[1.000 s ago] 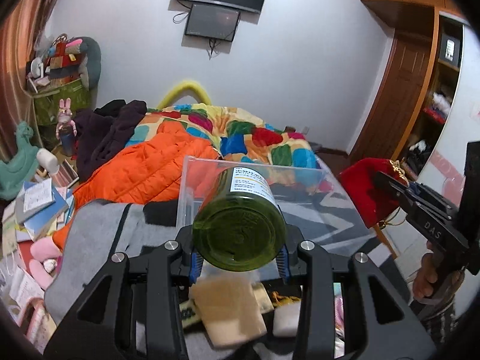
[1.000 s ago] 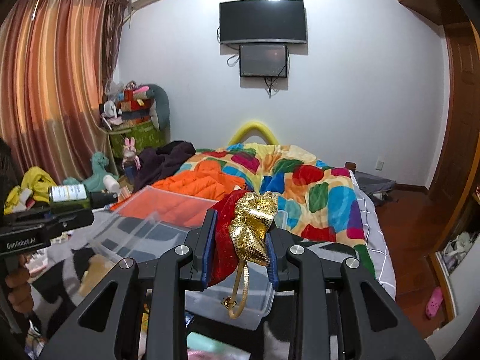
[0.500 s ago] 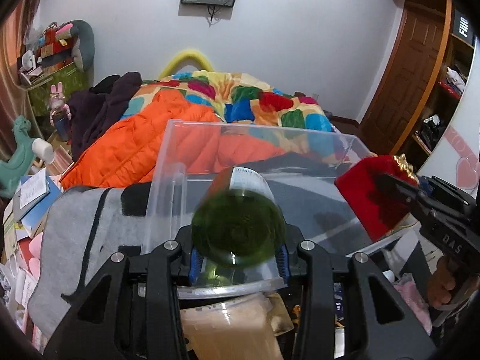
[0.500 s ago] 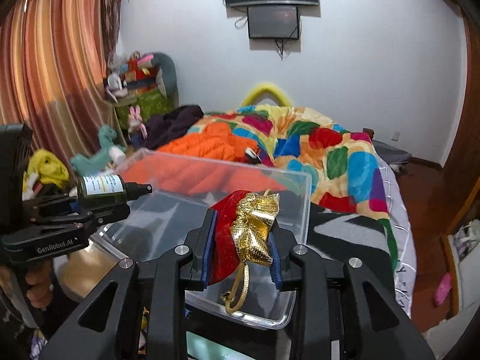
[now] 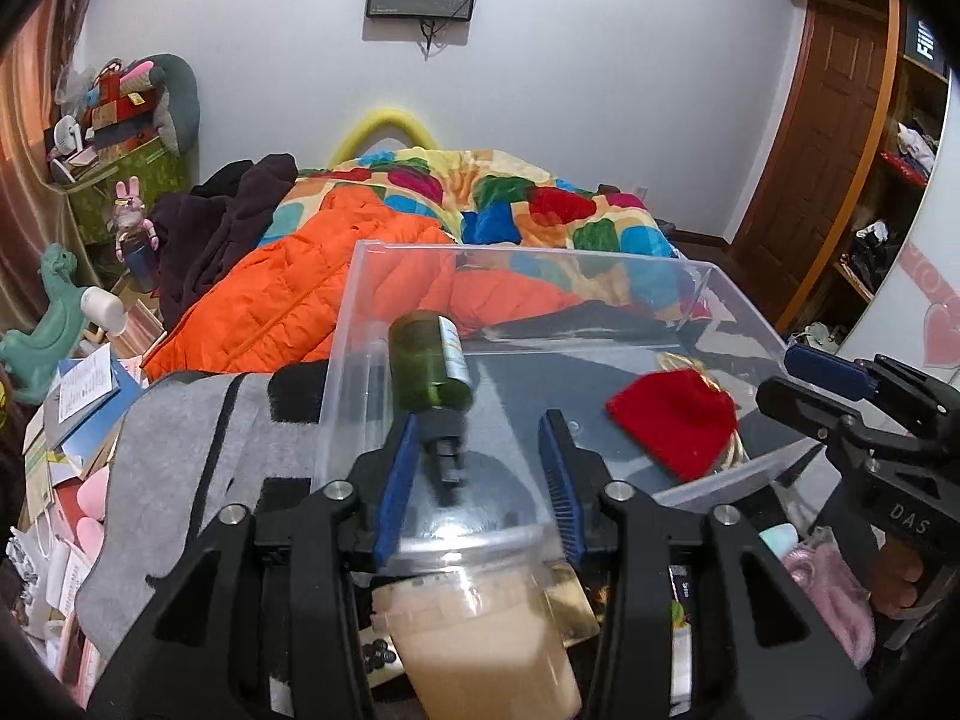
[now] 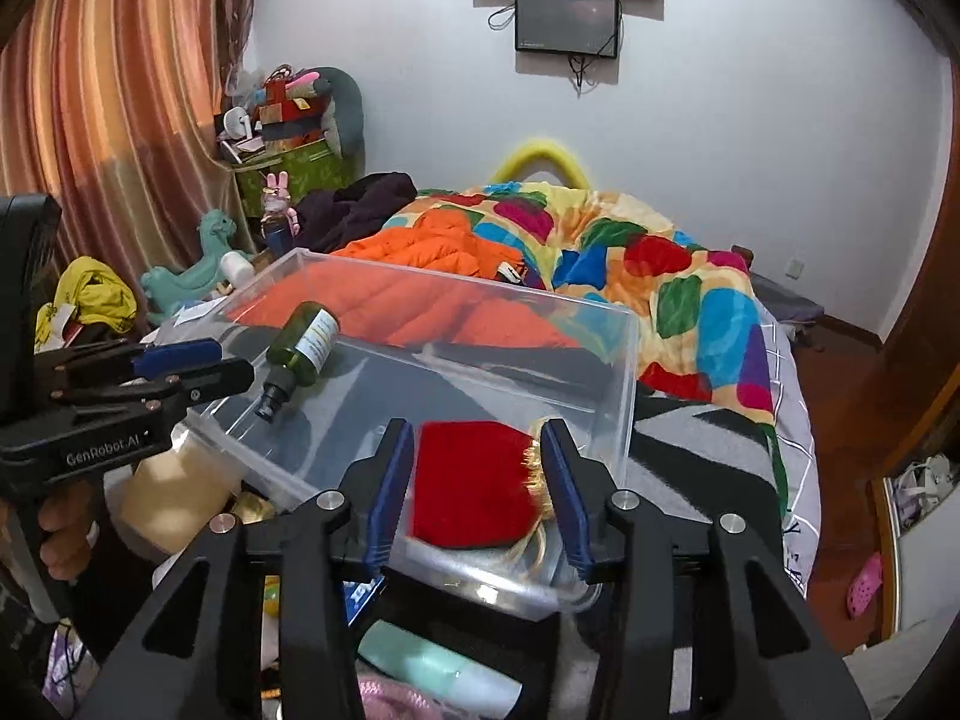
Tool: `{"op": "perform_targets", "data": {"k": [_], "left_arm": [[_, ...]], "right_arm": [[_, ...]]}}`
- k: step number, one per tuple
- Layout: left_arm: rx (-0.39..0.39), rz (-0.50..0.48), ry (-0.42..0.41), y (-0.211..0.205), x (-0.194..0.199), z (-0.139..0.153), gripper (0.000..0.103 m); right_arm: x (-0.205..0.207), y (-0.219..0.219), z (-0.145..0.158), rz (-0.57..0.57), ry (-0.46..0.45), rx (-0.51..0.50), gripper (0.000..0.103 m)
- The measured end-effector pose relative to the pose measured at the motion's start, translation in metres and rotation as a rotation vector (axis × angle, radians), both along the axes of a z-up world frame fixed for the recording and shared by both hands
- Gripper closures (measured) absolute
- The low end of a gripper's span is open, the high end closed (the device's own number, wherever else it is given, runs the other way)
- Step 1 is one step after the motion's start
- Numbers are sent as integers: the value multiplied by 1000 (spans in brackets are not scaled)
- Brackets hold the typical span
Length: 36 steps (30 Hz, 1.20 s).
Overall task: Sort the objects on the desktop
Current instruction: 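Release the bottle and red pouch into the clear box with both grippers, then grasp the cream plastic tub with the left gripper while the right grasps the pink rope bag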
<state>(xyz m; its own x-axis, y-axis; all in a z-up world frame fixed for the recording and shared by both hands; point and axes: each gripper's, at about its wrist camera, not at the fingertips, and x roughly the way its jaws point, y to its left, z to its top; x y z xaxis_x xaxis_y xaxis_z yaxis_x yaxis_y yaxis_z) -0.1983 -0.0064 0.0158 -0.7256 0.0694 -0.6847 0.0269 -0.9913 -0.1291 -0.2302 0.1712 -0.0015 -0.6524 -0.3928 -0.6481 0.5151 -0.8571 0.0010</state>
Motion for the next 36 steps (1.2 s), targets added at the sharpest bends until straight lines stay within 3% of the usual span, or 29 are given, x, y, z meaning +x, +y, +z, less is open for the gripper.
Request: {"op": "perform_targets", "data": {"k": [5, 12, 16, 24, 28, 32, 36], "left_arm": [[5, -8, 3, 3, 10, 4, 58], [4, -10, 30, 4, 30, 17, 50], [-1, -6, 46, 2, 42, 25, 44], [-15, -12, 42, 1, 60, 29, 44], [-51, -18, 33, 3, 71, 26, 40], [-94, -4, 28, 4, 82, 22, 38], [-145, 1, 17, 6, 89, 12, 37]], "right_arm": [[15, 4, 6, -6, 28, 9, 53], [36, 13, 20, -12, 68, -9, 41], [48, 19, 27, -17, 89, -23, 38], [72, 34, 36, -39, 121, -33, 38], [87, 41, 36, -46, 133, -34, 37], [98, 44, 31, -46, 130, -33, 28], [110, 39, 20, -33, 130, 3, 28]]}}
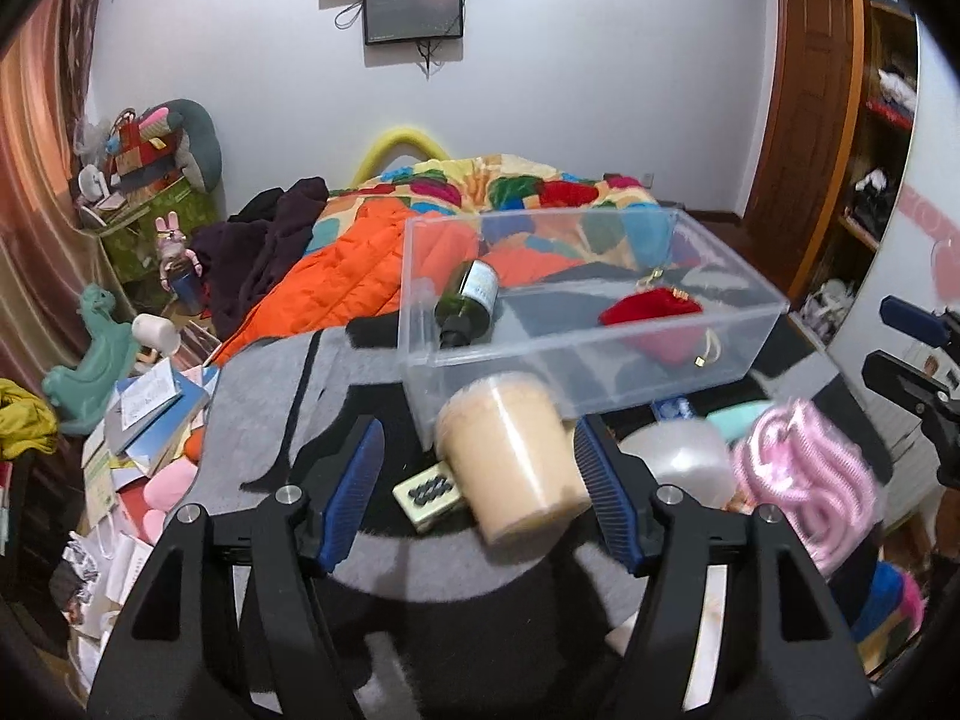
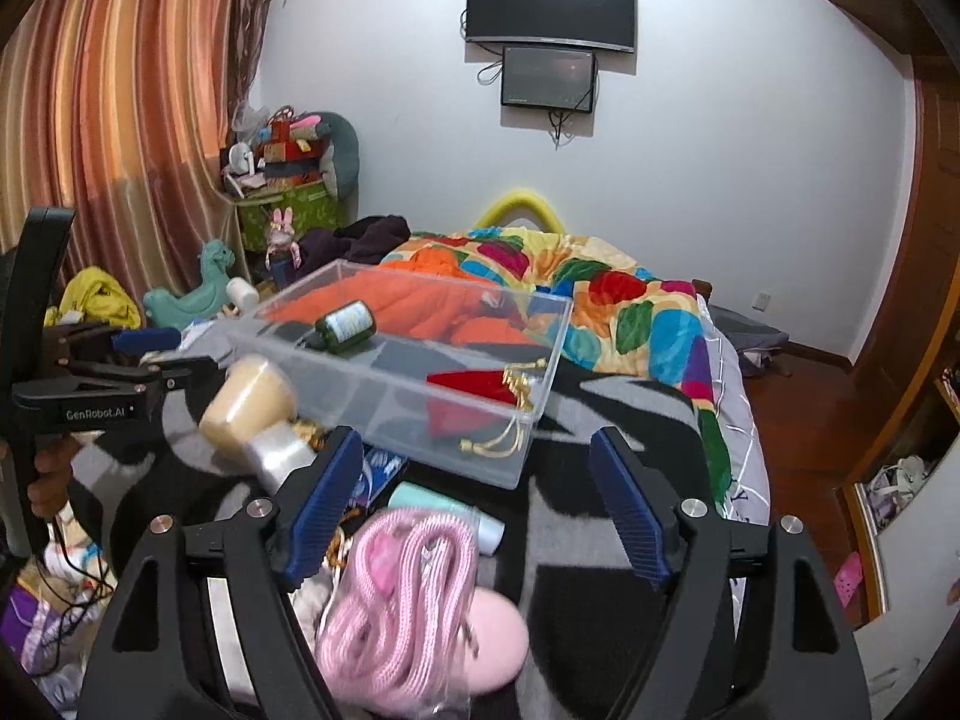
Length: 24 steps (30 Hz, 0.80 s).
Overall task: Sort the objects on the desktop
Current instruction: 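Grasp the cream plastic tub with the left gripper while the right grasps the pink rope bag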
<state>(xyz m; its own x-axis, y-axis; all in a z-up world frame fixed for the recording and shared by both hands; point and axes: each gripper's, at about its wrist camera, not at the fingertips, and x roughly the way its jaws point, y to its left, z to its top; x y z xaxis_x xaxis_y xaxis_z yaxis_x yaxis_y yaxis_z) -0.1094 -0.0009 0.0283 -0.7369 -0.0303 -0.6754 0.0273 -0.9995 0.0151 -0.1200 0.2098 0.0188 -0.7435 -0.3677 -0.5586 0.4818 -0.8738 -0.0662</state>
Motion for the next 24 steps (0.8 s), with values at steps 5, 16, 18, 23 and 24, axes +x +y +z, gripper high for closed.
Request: {"op": "perform_targets", "data": {"k": [5, 16, 18, 23, 24], "left_arm": [[15, -4, -36, -3, -3, -13, 37], [98, -7, -94, -4, -28, -34, 32], [107, -14, -111, -3, -35, -38, 32], [158, -2, -157, -5, -51, -52, 31], [163, 1, -163, -6, -53, -53, 31]], "right_arm": [[7, -15, -18, 17, 8, 105, 27], [-4, -24, -60, 39, -113, 194, 26], [-6, -25, -62, 54, -124, 198, 26], [-10, -33, -74, 99, -176, 215, 26], [-12, -34, -77, 102, -188, 218, 26]]}}
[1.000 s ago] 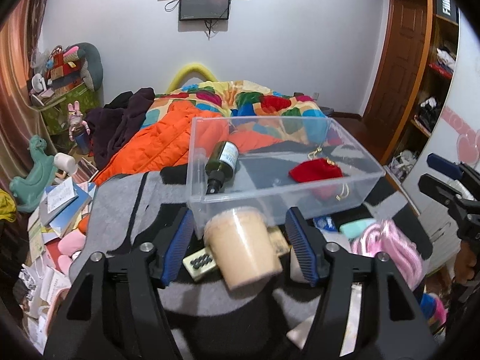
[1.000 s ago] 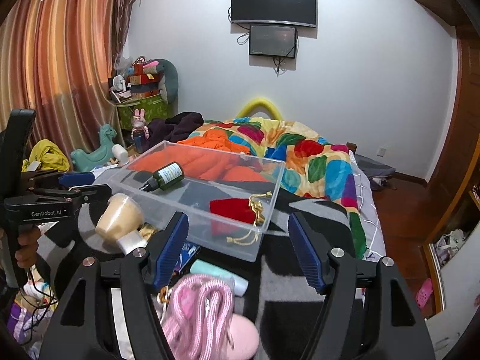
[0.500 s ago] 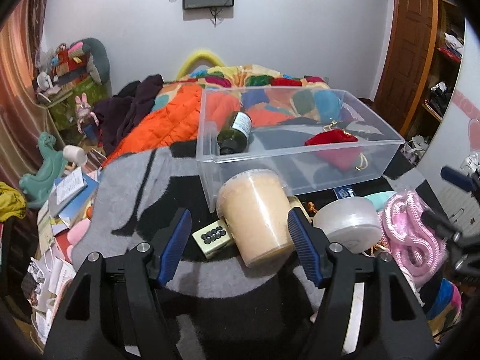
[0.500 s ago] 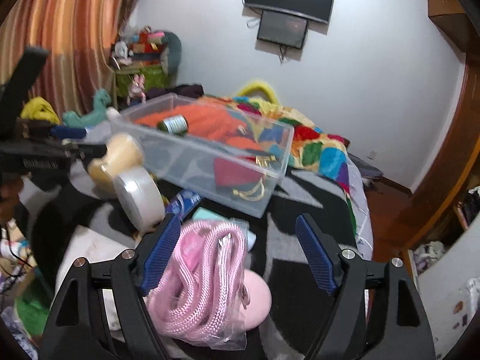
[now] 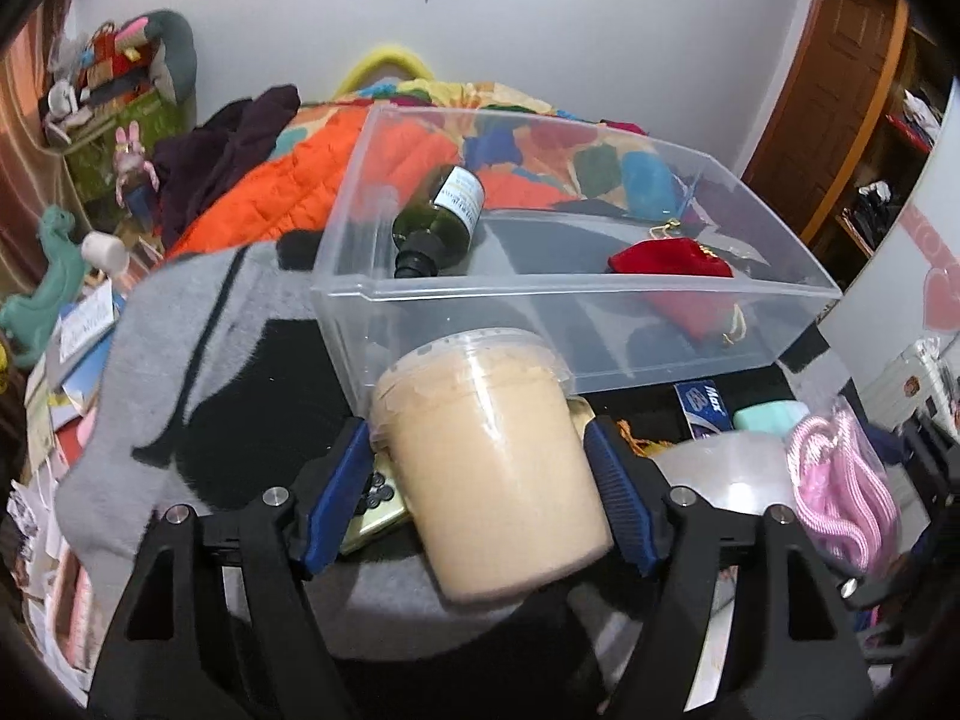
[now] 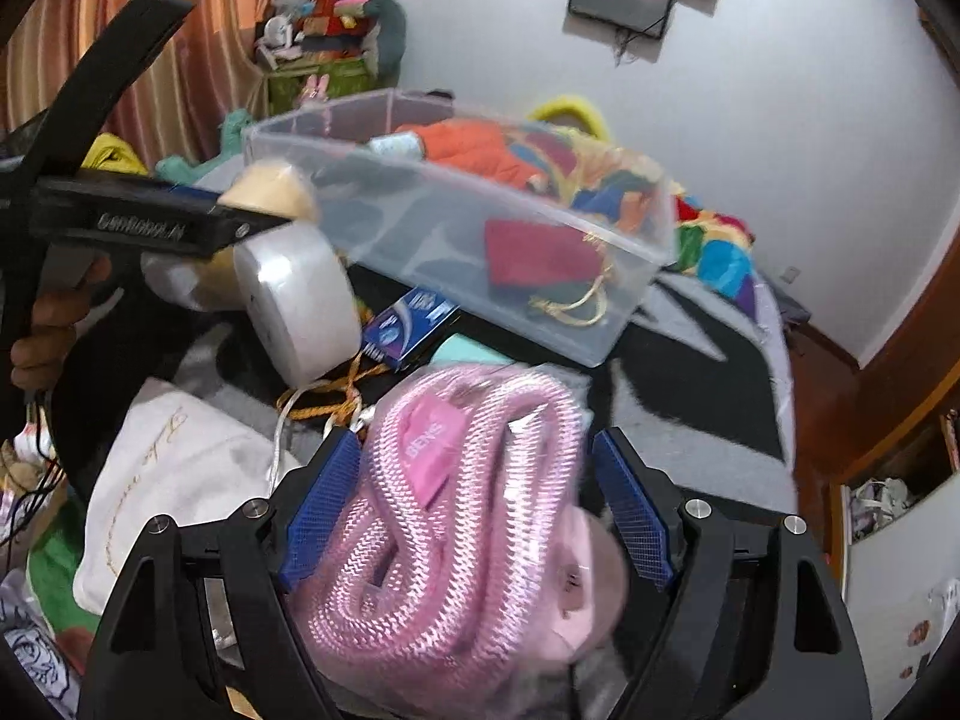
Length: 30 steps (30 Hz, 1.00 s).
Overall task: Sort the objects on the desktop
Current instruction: 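Grasp the cream plastic tub with the left gripper while the right grasps the pink rope bag, then lower the cream tub into the clear box with the left gripper while the right lowers the pink rope bag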
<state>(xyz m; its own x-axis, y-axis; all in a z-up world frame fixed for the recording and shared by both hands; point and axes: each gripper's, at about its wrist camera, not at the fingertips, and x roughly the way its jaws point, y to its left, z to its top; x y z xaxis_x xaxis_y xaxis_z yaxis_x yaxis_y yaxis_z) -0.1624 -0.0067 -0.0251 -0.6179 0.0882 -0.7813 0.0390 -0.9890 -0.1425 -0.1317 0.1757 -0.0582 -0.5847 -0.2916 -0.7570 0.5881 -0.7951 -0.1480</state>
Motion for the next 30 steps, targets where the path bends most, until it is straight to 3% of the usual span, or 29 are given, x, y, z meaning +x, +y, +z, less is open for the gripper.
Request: {"op": "perform_targets", "data": {"k": [4, 8, 12, 19, 24, 29, 30], "left_arm": [[24, 17, -1, -3, -6, -4, 31], [40, 27, 4, -3, -10, -11, 30], [-10, 37, 22, 4, -11, -13, 30], [-25, 58, 61, 3, -1, -12, 32], [-53, 64, 124, 5, 13, -6, 33], [-8, 70, 202, -4, 27, 2, 34], [4, 72, 221, -6, 30, 5, 34]], "right_arm": [[-7, 6, -4, 7, -51, -51, 28], [-10, 12, -2, 15, -67, -96, 40], [-3, 9, 0, 35, -44, -82, 48], [0, 8, 6, 40, -34, -113, 59], [-6, 16, 18, 24, -31, -156, 63], [-9, 22, 35, 11, -7, -198, 66], [-10, 22, 37, 11, -6, -205, 72]]}}
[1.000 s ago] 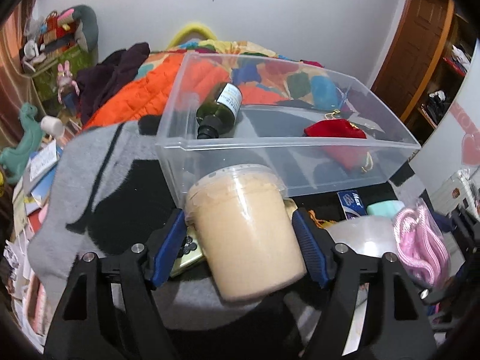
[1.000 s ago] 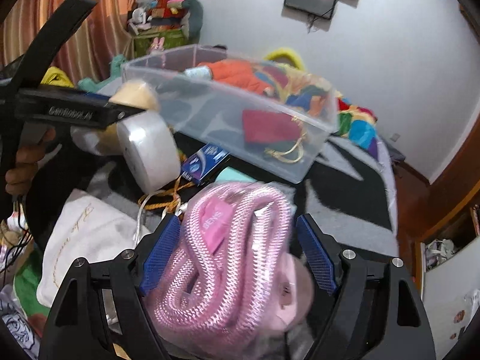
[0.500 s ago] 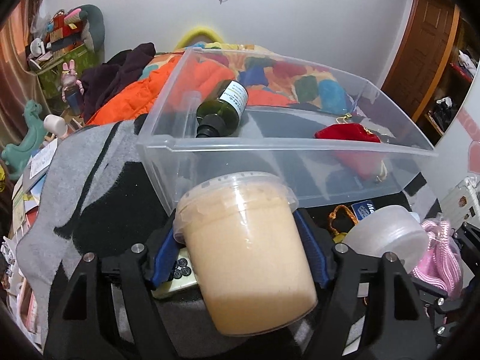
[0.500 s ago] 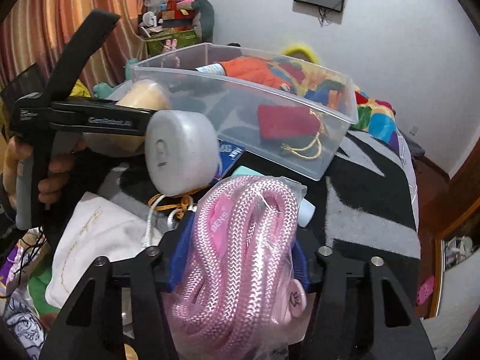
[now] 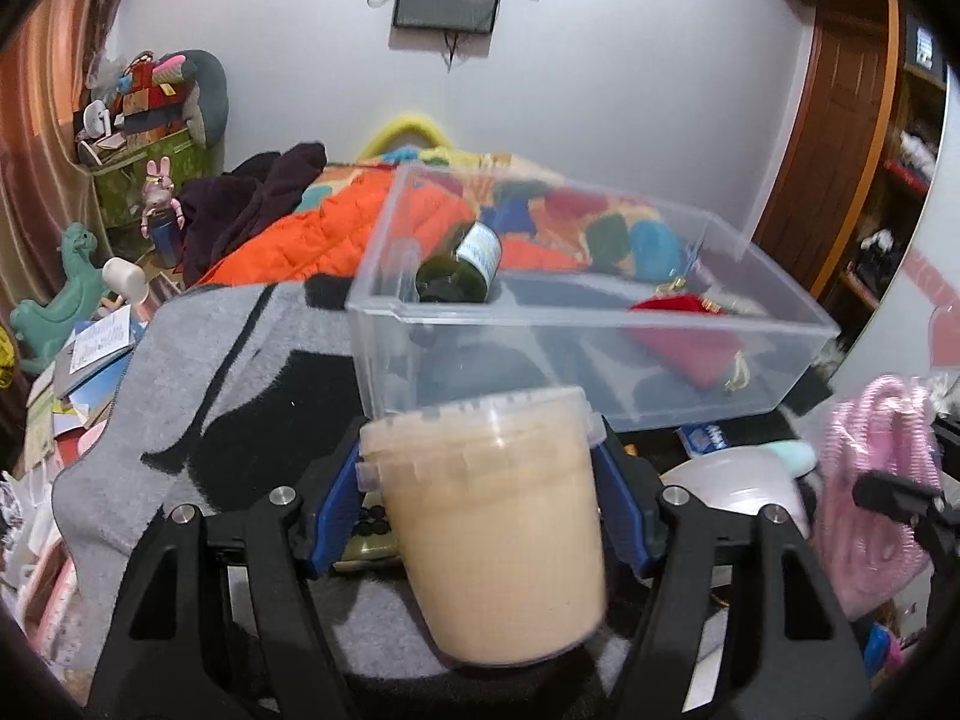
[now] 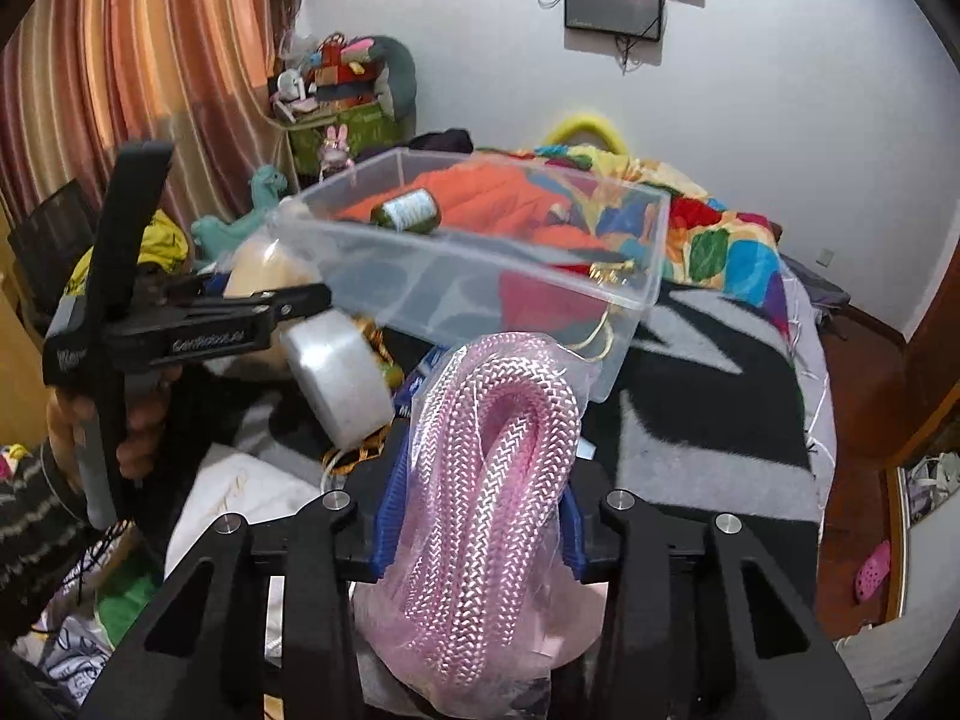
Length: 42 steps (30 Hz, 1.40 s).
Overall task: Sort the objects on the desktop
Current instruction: 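Lower the cream tub into the clear box with the left gripper while the right lowers the pink rope bag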
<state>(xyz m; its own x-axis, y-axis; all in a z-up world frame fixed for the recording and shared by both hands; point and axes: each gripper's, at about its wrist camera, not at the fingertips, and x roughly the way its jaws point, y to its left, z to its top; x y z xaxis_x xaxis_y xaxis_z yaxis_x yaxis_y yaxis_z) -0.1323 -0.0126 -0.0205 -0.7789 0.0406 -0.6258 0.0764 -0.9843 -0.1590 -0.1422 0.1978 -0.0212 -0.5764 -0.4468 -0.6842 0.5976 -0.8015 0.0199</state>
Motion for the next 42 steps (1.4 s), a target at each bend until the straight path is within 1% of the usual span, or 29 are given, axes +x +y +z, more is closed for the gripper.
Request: {"op": "perform_targets", "data": {"k": [2, 3, 6, 10, 14, 19, 24, 29, 32, 37, 40, 42], "left_arm": [[20, 1, 31, -4, 6, 4, 34], [29, -2, 42, -6, 8, 5, 35], [52, -9, 81, -11, 16, 8, 35], [66, -15, 116, -11, 21, 13, 35], [59, -3, 123, -12, 23, 15, 35], [83, 7, 107, -19, 23, 19, 35], [56, 12, 99, -18, 28, 27, 35], [55, 13, 131, -18, 36, 46, 35], [45, 34, 159, -18, 39, 60, 35], [68, 20, 187, -22, 33, 80, 35], [27, 20, 197, -21, 21, 88, 35], [1, 27, 193, -21, 11, 90, 35]], "right_arm": [[-3, 2, 4, 6, -19, -26, 78], [-4, 3, 5, 1, -18, -38, 78], [-6, 0, 6, -10, 0, -31, 79], [-6, 2, 8, -8, -16, -62, 79], [-5, 9, 19, -19, 10, -112, 79], [-16, 20, 36, -50, 21, -195, 79], [-30, 25, 46, -69, 16, -260, 79], [-46, 20, 55, -61, 20, -296, 79], [-54, 20, 61, -53, 19, -330, 79], [-65, 17, 76, -55, 61, -377, 79], [-74, 12, 84, -50, 84, -386, 79], [-80, 10, 86, -65, 99, -383, 79]]}}
